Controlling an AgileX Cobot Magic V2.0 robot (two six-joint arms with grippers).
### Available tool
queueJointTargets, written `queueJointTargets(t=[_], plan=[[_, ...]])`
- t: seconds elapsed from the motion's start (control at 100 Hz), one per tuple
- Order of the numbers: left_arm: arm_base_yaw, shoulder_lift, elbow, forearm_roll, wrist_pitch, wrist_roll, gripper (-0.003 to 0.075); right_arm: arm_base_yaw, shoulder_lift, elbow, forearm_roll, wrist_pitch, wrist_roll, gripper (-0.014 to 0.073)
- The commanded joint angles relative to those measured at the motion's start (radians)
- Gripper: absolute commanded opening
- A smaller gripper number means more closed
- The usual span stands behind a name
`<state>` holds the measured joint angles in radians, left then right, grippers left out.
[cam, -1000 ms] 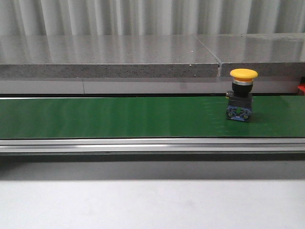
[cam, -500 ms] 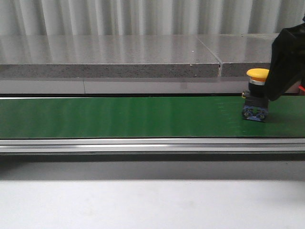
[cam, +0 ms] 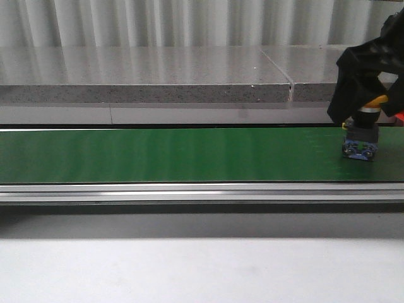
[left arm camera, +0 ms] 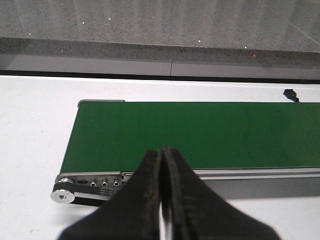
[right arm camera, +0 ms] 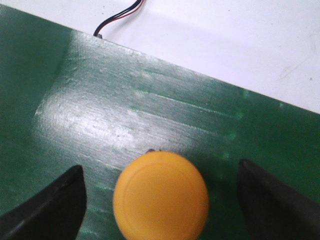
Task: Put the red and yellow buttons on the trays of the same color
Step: 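Grasp the yellow button on the belt with the right gripper and lift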
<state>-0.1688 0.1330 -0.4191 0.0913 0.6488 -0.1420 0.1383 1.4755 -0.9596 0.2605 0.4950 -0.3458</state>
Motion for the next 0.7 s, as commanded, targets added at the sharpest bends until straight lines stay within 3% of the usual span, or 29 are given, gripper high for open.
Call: queueJointTargets(t=[0.0, 0.06, 0.23, 0.3, 0.52, 0.69], plan=[[-0.007, 0.012, -0.026, -0.006, -0.073, -0.009, -0.0021, -0.002, -0.01, -0.026, 0.016, -0.064, -0.009, 0.0601], [-0.007, 0.012, -0.026, -0.006, -0.073, -0.009, -0.0021, -0.002, 0.0, -0.026, 0.016, -0.062, -0.009, 0.0547], [-0.007, 0.012, -0.026, -0.006, -0.073, -0.009, -0.0021, -0.003, 0.002, -0.027, 0.016, -0.053, 0.007, 0.0204], [-0.007, 0.012, -0.026, -0.006, -0.073, -0.009, -0.0021, -0.003, -0.005, -0.027, 0.016, -0.041, 0.009, 0.0118], [-0.007, 0.012, -0.026, -0.006, -0.073, -0.009, -0.0021, -0.018, -0.1, -0.027, 0.016, 0.038, 0.023, 0.0098], [-0.007, 0.012, -0.026, -0.006, -0.073, -0.009, -0.0021, -0.119, -0.213, -0.025, 0.014, 0.126, 0.158, 0.0098]])
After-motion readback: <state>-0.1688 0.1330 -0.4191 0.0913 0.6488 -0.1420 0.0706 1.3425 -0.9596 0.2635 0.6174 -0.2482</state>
